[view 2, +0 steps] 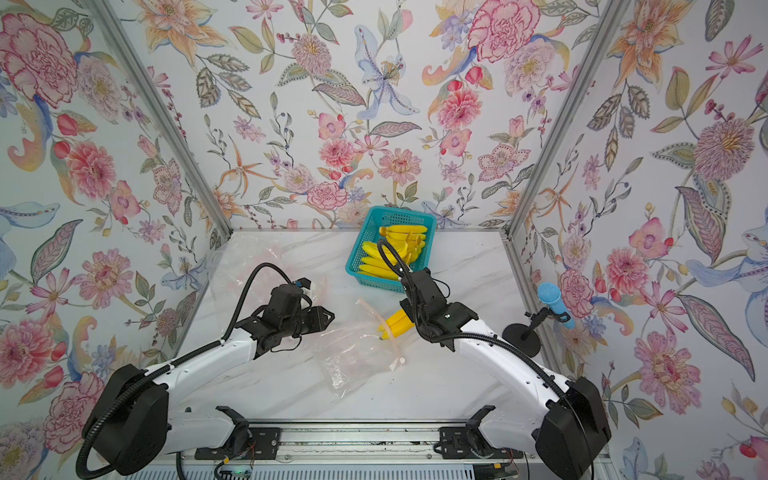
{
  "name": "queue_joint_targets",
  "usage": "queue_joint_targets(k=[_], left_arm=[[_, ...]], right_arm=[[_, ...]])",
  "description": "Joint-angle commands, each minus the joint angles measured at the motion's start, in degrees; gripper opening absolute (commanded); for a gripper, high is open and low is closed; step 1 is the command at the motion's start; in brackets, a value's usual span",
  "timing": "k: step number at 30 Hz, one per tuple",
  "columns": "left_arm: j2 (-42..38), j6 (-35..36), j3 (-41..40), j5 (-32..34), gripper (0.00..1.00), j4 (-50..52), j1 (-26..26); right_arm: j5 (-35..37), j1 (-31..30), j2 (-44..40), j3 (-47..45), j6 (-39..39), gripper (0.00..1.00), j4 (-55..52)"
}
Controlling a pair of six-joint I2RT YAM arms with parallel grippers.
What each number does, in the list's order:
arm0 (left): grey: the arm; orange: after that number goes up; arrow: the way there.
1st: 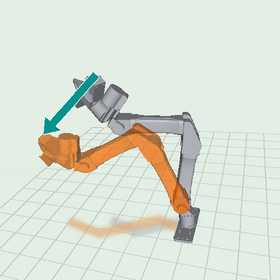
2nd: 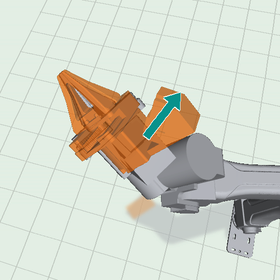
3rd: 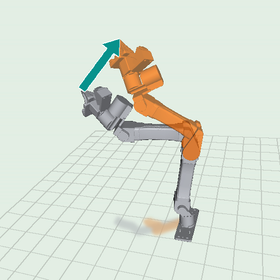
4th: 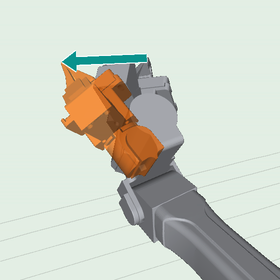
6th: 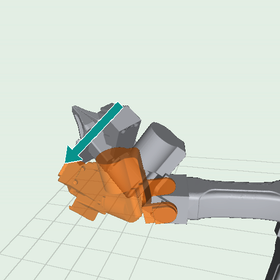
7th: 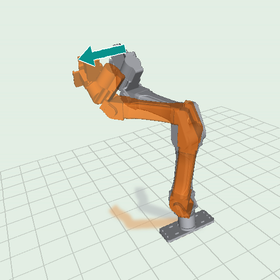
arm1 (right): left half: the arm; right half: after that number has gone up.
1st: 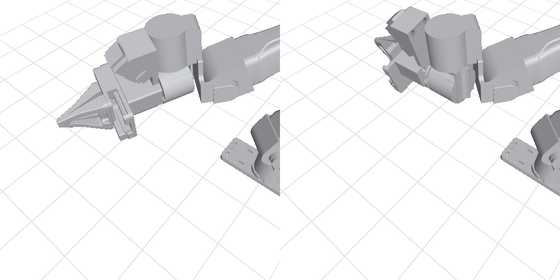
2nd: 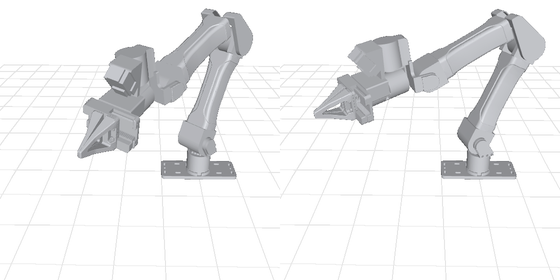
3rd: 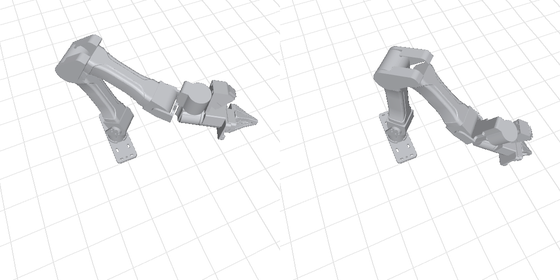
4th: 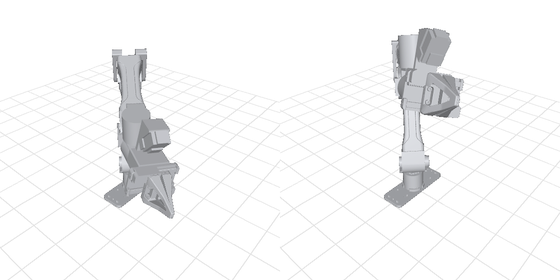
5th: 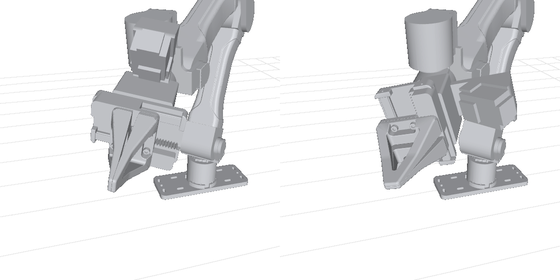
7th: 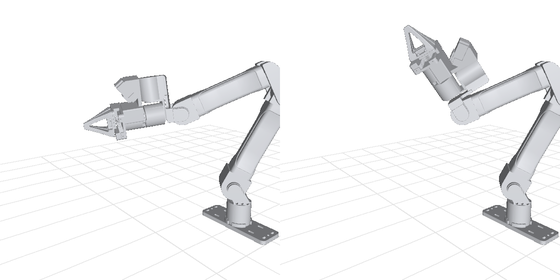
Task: Open the zip-top bag and take out the banana
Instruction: Pick up the banana from the zipper food storage bag, then place the banana in the basket.
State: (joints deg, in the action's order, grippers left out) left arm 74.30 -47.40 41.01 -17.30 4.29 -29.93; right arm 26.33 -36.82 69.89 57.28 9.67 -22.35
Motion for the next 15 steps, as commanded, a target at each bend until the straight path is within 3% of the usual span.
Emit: queue_joint_targets(k=[1,7,15], left_arm=[[-2.7,-0.6,1.7,1.2,0.31,1.4,0.4],[-8.8,-3.1,-0.1,1.0,0.32,3.5,0.1],[-19.7,-10.1,-5.7,2.4,0.32,6.2,-3.9]], right_arm=[[-0.8,4.9,-4.0,4.6,1.5,0.11,-2.2],[-13.7,13.9,-1.5,12.5,-3.3,0.12,1.1],[-22.3,19.9,18.1,26.5,-12.1,0.12,13.0]])
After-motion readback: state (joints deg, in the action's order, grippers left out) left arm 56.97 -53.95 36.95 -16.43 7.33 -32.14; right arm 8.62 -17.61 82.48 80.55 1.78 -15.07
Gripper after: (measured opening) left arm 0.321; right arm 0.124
